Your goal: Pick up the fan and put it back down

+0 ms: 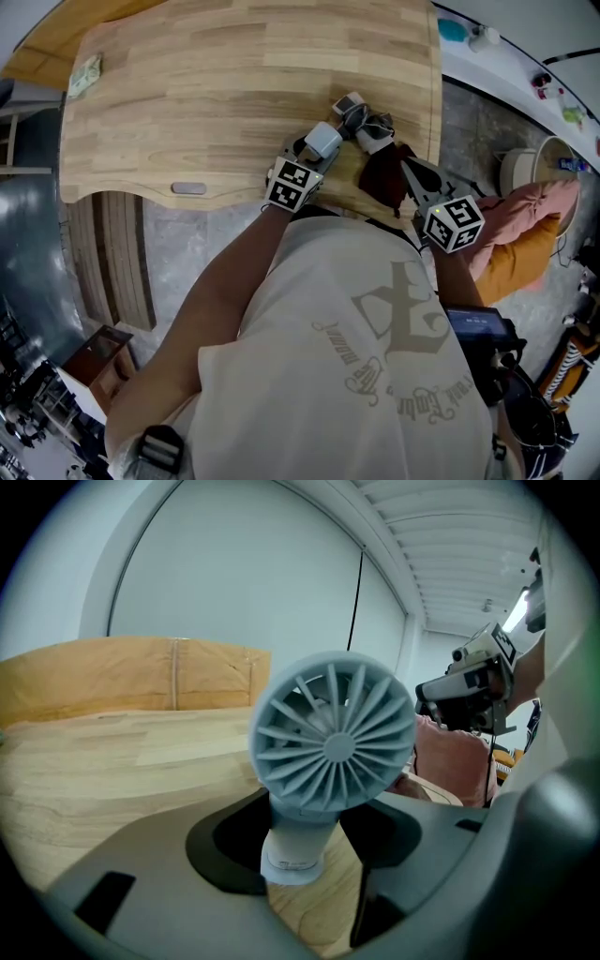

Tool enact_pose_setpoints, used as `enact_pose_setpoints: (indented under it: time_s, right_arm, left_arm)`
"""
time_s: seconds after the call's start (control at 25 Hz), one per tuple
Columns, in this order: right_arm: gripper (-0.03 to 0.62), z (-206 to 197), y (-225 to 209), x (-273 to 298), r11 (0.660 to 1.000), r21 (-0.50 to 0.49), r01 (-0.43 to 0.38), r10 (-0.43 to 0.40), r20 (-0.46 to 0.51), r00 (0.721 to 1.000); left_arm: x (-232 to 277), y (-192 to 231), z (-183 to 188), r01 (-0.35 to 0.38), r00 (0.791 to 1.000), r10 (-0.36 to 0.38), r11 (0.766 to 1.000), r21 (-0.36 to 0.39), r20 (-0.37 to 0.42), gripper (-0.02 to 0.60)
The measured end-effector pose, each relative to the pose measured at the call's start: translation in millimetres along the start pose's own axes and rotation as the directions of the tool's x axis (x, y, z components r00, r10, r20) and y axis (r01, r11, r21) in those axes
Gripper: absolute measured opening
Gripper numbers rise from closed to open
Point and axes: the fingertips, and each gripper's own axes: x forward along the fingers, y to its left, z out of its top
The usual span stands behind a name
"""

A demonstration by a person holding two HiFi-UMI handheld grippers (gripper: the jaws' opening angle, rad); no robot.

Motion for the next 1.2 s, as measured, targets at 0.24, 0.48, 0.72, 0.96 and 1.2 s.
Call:
enact_pose_setpoints:
  time_s: [0.24, 0.48, 0.72, 0.96, 1.2]
  right_arm:
    - [0.015, -4.0, -2.6, -4.6, 1.0, 0.002, 0.002, -0.002, -0.001, 1.0]
    - [0.015, -5.1, 0.2, -8.4, 1.0, 0.002, -0.026, 0.025, 0.006, 1.0]
    - [0.015, -4.5, 6.4, -6.6, 0.995, -0.022, -0.096, 0.096, 0.012, 0.995]
    - [0.015, 2.7, 22.7, 1.6, 0.975, -0.07, -0.213, 0.215, 0.019, 0.976]
    - [0.015, 7.1, 50.6, 10.6, 0.934, -0.13, -0.332, 0.337, 0.013, 0.942]
  left_arm:
    - [-7.1, -2.2, 4.0, -0.014, 1.0, 0.014, 1.0, 0.005, 0.019, 0.241]
    - [-21.9, -6.7, 13.1, -0.044, 0.998, 0.045, 0.999, -0.015, 0.045, 0.241]
    - [-45.6, -16.3, 20.7, -0.091, 0.992, 0.096, 0.994, -0.056, 0.083, 0.24]
    - [-78.0, -32.0, 21.7, -0.155, 0.98, 0.166, 0.982, -0.103, 0.106, 0.24]
    - [-119.4, -50.8, 21.0, -0.227, 0.958, 0.247, 0.964, -0.139, 0.144, 0.241]
